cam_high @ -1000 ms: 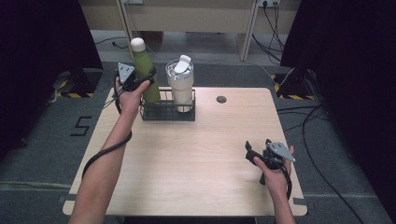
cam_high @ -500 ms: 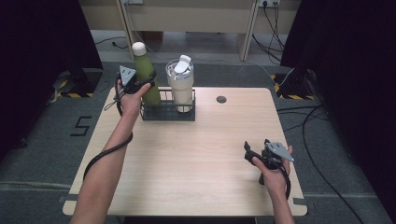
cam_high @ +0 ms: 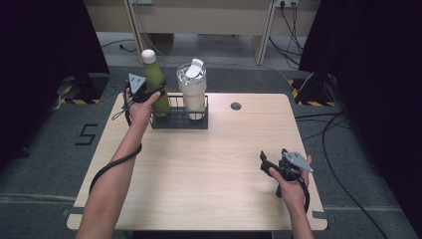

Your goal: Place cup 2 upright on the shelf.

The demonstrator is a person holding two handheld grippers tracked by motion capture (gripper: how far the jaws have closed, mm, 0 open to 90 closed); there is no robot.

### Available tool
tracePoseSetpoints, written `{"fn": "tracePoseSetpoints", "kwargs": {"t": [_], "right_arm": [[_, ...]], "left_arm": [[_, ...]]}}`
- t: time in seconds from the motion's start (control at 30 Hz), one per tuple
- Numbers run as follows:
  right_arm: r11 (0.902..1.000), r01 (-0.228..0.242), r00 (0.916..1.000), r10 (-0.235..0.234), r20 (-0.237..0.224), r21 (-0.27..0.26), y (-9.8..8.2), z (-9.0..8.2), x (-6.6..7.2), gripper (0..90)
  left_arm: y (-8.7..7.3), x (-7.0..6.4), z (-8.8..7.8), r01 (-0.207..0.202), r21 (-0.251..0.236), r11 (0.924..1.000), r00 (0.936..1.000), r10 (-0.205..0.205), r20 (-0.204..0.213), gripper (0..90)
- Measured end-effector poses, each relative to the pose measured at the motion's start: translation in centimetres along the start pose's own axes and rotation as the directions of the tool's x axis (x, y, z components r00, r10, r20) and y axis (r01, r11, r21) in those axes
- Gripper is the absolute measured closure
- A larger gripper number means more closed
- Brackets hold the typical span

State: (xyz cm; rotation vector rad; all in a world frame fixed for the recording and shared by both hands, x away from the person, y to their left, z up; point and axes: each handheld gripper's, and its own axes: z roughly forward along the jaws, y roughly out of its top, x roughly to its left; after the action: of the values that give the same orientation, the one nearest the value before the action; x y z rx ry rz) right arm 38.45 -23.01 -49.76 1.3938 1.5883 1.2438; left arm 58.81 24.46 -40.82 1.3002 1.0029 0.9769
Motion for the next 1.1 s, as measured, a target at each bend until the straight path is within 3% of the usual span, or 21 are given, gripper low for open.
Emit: {"fn": "tracePoseSetpoints", "kwargs": {"t": [1.1], "right_arm": [[1.0000, -0.001, 1.0000, 0.001, -0.001, 0.002, 0.03, -0.02, 0.11, 15.4]], "left_arm": [[-0.64, -0.53, -0.16, -0.023, 0.009, 0.9997, 0.9997, 0.023, 0.009, 22.2]]}}
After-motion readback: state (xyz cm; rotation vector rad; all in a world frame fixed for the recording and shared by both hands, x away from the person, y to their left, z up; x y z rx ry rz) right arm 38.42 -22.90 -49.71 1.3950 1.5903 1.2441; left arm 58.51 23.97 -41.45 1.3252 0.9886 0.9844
